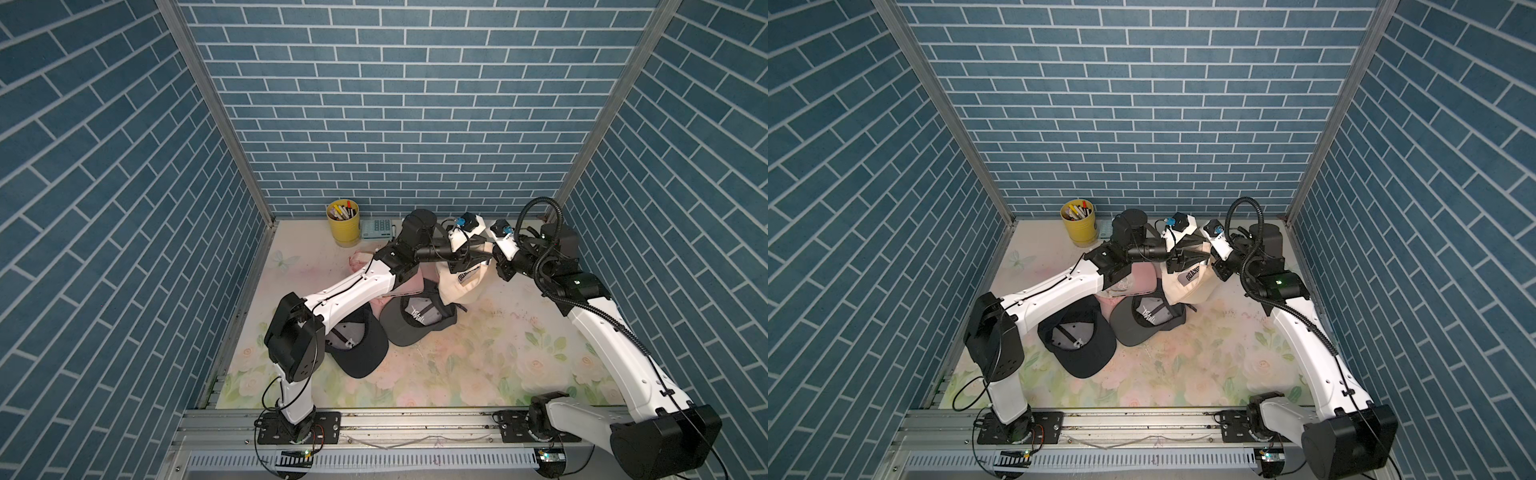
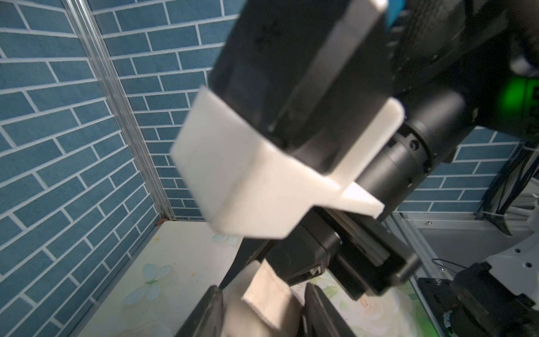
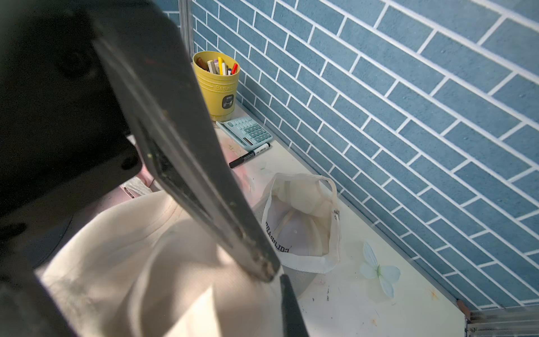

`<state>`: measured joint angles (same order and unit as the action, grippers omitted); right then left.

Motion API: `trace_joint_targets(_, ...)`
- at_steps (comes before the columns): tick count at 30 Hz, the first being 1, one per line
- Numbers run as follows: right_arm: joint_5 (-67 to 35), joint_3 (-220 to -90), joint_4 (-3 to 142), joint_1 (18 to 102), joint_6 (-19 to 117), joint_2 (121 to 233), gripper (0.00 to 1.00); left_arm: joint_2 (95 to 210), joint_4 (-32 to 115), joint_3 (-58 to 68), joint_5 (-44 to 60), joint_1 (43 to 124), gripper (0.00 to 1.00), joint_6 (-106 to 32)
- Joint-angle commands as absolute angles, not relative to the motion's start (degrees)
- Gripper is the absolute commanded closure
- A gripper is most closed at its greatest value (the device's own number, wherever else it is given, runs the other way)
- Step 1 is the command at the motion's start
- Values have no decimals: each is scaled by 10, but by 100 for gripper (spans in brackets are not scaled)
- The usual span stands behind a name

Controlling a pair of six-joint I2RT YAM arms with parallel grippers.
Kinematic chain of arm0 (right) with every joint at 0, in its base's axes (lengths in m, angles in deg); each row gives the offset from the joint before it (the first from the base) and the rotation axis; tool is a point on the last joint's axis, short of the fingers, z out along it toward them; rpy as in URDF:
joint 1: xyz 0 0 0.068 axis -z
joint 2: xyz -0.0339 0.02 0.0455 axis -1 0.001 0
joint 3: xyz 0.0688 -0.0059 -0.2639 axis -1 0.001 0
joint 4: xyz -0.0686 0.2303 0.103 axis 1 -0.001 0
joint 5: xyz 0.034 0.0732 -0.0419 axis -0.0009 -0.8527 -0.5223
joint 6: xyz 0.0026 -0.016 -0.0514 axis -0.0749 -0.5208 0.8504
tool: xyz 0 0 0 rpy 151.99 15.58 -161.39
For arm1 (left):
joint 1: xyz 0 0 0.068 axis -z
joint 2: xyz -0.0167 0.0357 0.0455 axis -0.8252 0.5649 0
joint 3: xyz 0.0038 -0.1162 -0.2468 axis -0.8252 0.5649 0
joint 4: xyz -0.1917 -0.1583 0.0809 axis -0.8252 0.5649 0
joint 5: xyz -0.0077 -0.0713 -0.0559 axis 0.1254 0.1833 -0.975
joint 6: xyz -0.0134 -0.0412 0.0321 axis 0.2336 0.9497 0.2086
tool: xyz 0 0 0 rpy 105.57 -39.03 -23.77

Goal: Open the adjustable buckle of the baseball cap
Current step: Open the adjustable buckle on the baseball cap.

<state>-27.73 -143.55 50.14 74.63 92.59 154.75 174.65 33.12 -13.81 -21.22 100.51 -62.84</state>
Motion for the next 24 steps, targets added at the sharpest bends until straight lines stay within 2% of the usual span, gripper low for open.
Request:
trace_joint_targets(1,-300,-1441,519,746,932,1551,100,1740,306,-142,-224,1004,45,-618)
trace_joint_targets(3,-302,-1442,518,746,929,1554,100,1737,301,-138,-223,1004,45,-617)
trace_joint_targets(8,-302,-1445,516,746,924,1560,100,1741,295,-138,-227,1004,53,-615)
trace_joint_targets(11,-299,-1445,516,746,920,1562,100,1741,290,-140,-231,1004,63,-612)
trace_joint_targets(18,-279,-1447,525,748,893,1574,100,1737,302,-140,-230,1004,92,-620)
trace_joint_targets(21,-276,-1447,536,748,877,1576,100,1739,311,-141,-225,1004,100,-622)
trace_joint_targets(24,-254,-1448,544,751,857,1579,100,1734,320,-137,-213,1004,100,-628)
